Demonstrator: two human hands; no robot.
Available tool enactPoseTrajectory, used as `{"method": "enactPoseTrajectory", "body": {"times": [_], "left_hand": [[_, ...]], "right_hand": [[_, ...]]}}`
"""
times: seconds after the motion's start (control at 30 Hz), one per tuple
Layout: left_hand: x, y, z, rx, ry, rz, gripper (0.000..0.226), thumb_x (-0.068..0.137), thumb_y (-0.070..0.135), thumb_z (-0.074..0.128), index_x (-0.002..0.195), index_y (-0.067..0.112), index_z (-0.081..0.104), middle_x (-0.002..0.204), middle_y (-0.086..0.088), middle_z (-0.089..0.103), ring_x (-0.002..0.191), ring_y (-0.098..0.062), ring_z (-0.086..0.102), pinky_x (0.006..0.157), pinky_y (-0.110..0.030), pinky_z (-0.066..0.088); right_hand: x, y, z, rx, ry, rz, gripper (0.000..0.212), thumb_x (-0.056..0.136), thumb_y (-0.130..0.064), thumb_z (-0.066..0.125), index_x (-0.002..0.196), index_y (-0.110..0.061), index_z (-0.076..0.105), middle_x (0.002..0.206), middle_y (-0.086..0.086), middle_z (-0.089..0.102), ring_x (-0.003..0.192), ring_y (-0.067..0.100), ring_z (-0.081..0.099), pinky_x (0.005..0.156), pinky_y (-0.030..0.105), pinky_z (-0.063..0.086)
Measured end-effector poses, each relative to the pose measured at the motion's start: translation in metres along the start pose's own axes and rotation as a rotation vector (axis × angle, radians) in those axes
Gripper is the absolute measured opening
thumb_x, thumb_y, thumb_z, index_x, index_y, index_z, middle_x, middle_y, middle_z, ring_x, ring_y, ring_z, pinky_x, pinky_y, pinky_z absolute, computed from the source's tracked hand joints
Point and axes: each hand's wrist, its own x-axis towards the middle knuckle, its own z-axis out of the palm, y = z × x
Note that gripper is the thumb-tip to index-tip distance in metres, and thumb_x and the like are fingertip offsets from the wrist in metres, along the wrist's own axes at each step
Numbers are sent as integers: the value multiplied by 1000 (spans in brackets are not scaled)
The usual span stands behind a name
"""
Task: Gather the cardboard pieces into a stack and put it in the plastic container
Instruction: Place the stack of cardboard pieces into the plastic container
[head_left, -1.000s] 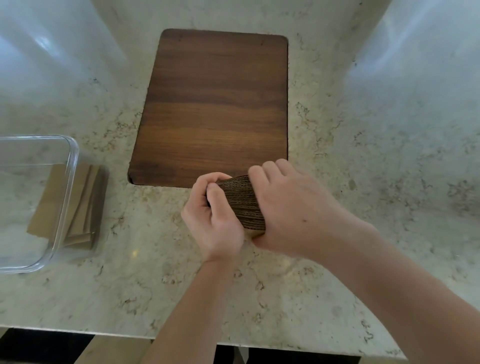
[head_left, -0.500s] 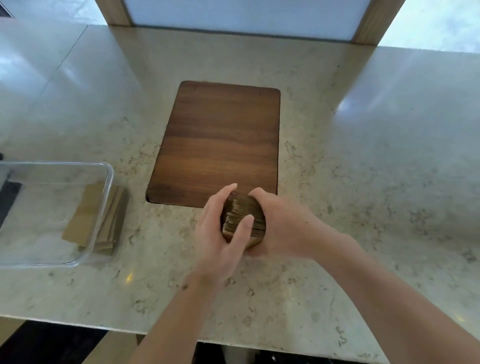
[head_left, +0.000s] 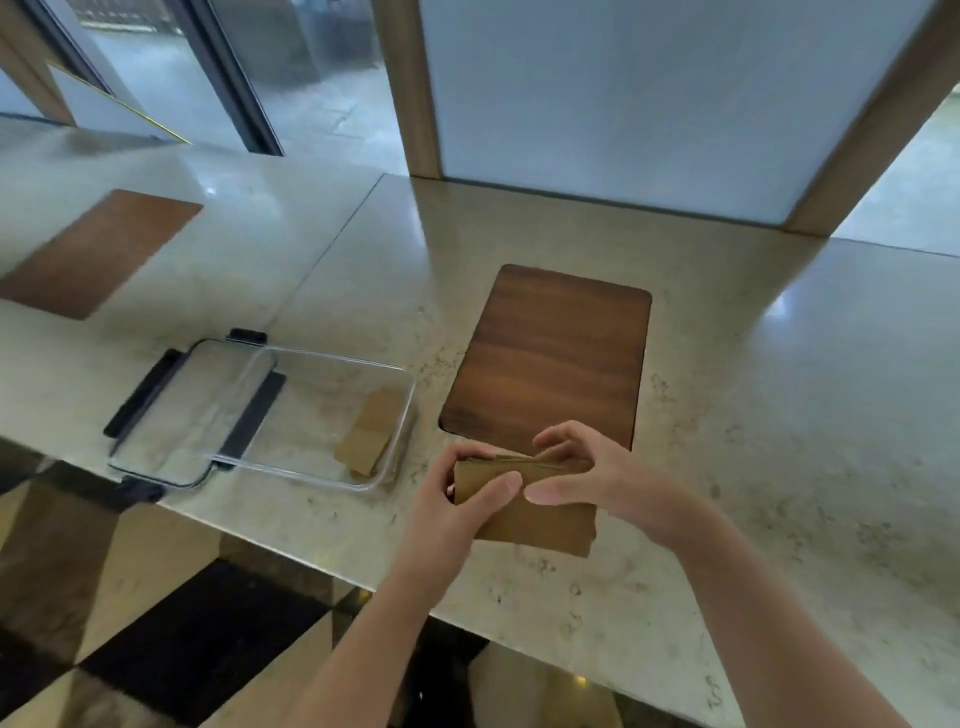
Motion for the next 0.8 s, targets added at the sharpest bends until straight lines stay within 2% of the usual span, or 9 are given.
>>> {"method": "enactPoseTrajectory", "body": {"times": [0.1,0.17,0.27,0.33,0.4,0.5,0.6,0.67,0.8], "left_hand": [[-13,6,-21,-132,170,-72,44,64,65,85,100,46,70,103,7,75,93,-16,75,70,-26,62],[-12,10,-45,-195,259,-113,45,61,67,85,98,47,70,109,-1,72,99,-24,73,73,-36,66],[-1,16,-97,-249,344,-131,53,58,69,86,101,43,70,111,-5,73,101,-26,74,76,-43,67],[10,22,-129,-260,378,-128,65,57,71,86,109,35,69,106,-1,76,99,-25,76,79,-44,67],[27,25,-165,-258,409,-123,65,59,70,86,109,34,66,101,3,77,99,-24,76,84,-50,65],[50,29,-203,-278,453,-132,67,63,68,85,113,34,56,110,-2,70,104,-23,73,90,-49,63],[76,34,-226,-255,456,-166,79,71,60,89,127,30,42,114,5,62,101,-10,67,80,-25,57],[92,36,-239,-133,435,-205,81,75,54,90,130,28,37,111,12,59,97,0,61,74,-16,49],[111,32,-264,140,231,-368,84,61,63,90,120,17,51,111,2,68,97,-14,70,83,-36,62]], "right_hand": [[6,-19,39,213,135,48,91,49,-57,91,129,-33,55,128,-2,63,110,18,69,81,29,61],[19,-35,68,317,208,88,85,55,-53,93,128,-32,55,123,-1,64,107,21,70,81,34,62],[48,-64,110,361,132,118,77,61,-53,90,126,-28,58,121,1,72,107,19,72,86,39,64],[71,-84,129,428,67,103,71,69,-39,92,129,-25,55,125,4,70,110,20,72,86,40,65],[102,-108,152,542,33,93,79,65,-26,94,132,-19,52,129,10,67,111,24,72,81,36,64],[144,-133,182,737,72,97,79,66,-14,92,134,-6,52,126,17,67,105,27,73,76,33,63],[175,-136,212,1010,146,86,53,67,-15,88,114,1,67,104,17,72,94,26,73,79,36,62],[192,-135,231,1191,216,110,47,65,-14,88,106,0,71,101,18,70,98,30,68,88,40,58],[208,-124,244,1235,308,234,70,63,-21,90,126,-2,66,118,22,67,110,38,64,95,48,58]]}}
